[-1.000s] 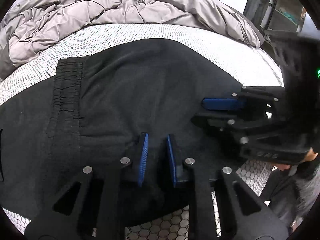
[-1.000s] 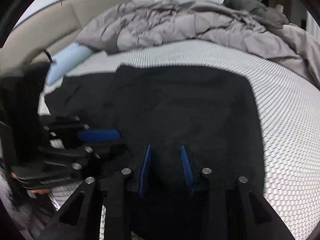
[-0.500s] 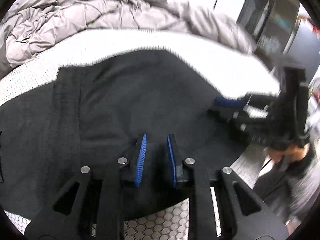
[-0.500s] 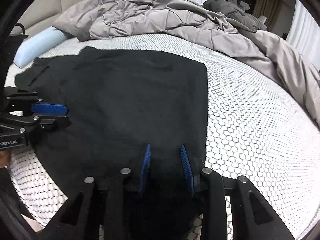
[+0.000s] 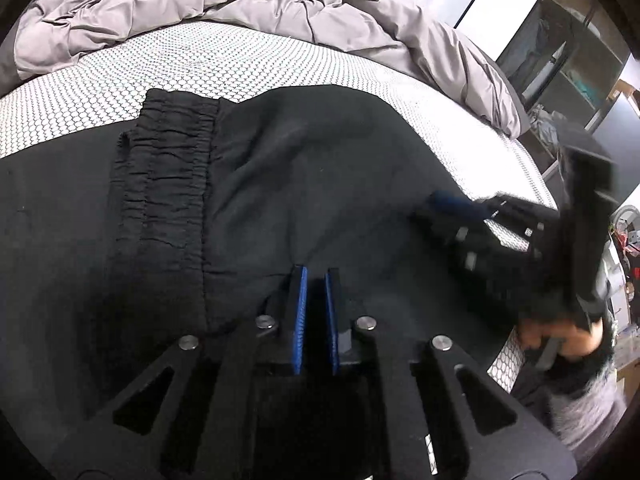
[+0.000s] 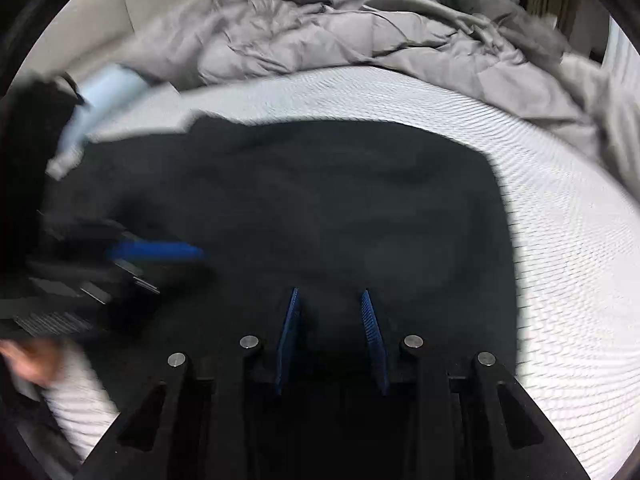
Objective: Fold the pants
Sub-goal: 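Grasp the pants beside the drawstring waistband with the left gripper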
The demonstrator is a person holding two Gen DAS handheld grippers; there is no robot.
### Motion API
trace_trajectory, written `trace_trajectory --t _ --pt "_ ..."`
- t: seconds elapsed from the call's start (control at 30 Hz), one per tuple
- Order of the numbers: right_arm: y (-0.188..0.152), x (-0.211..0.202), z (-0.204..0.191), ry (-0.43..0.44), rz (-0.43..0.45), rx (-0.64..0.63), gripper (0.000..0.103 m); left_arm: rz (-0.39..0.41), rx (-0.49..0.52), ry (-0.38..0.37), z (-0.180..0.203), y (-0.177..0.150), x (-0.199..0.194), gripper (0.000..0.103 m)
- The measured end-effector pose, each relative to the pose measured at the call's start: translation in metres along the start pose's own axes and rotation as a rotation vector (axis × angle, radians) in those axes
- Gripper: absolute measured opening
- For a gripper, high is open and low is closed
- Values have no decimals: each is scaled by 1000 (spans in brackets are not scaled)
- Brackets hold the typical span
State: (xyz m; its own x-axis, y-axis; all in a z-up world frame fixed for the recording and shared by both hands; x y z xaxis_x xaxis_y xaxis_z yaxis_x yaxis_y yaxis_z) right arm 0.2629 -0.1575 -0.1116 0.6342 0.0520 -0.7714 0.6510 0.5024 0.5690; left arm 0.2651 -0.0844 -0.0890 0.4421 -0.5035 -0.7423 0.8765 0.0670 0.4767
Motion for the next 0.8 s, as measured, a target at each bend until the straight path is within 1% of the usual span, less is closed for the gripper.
trace_trajectory --t 0.03,0.07,0.13,0.2,0.27,0.33,0.37,0.4,0.43,0.53,0.57,0.6,0.67,0.73,0.8 --pt "-7 -3 19 -84 -17 20 32 1 3 6 0 -1 0 8" --pt "-11 -6 28 -106 -18 37 32 2 10 18 0 -1 2 8" --pt "-22 -9 42 -66 -21 106 32 11 24 47 2 0 1 8" --pt "-25 -17 47 -63 1 119 32 32 43 78 9 2 -5 9" --pt "-18 -25 47 -47 36 120 33 66 82 98 21 4 -17 9" --pt "-13 -33 41 4 66 130 34 101 117 109 33 7 -29 10" --pt "-11 -37 37 42 79 141 35 110 127 114 37 11 -31 12" --pt "-10 -39 32 70 82 147 36 113 130 123 40 16 -31 14" --pt "-10 -39 28 83 81 144 37 104 128 138 40 21 -25 19" --pt "-9 -35 11 106 67 118 39 55 86 221 22 33 1 19" --pt "-10 -30 3 120 54 110 40 30 52 216 12 33 10 19" --pt "-11 -23 0 130 33 91 40 17 23 191 7 35 17 19" --pt "-14 -17 -2 114 21 57 40 18 -38 130 -1 36 17 16" --pt "-17 -16 4 122 10 65 40 27 -40 119 0 36 14 16" --pt "-21 -18 14 125 6 98 40 48 -29 133 2 33 10 16"
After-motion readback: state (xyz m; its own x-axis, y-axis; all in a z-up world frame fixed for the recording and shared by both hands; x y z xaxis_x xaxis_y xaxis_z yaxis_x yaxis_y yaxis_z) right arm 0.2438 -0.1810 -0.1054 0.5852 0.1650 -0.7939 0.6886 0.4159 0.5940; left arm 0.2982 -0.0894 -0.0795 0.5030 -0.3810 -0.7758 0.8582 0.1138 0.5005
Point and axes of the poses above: each gripper's, at about its wrist camera, not at the fingertips, and x roughly the way its jaws point, z to its right, y to its top, the point moved 9 cm from there along x, roughly the way its jaws point, and after that the axes turned 10 degrees about -x, right-handed, at the moved point
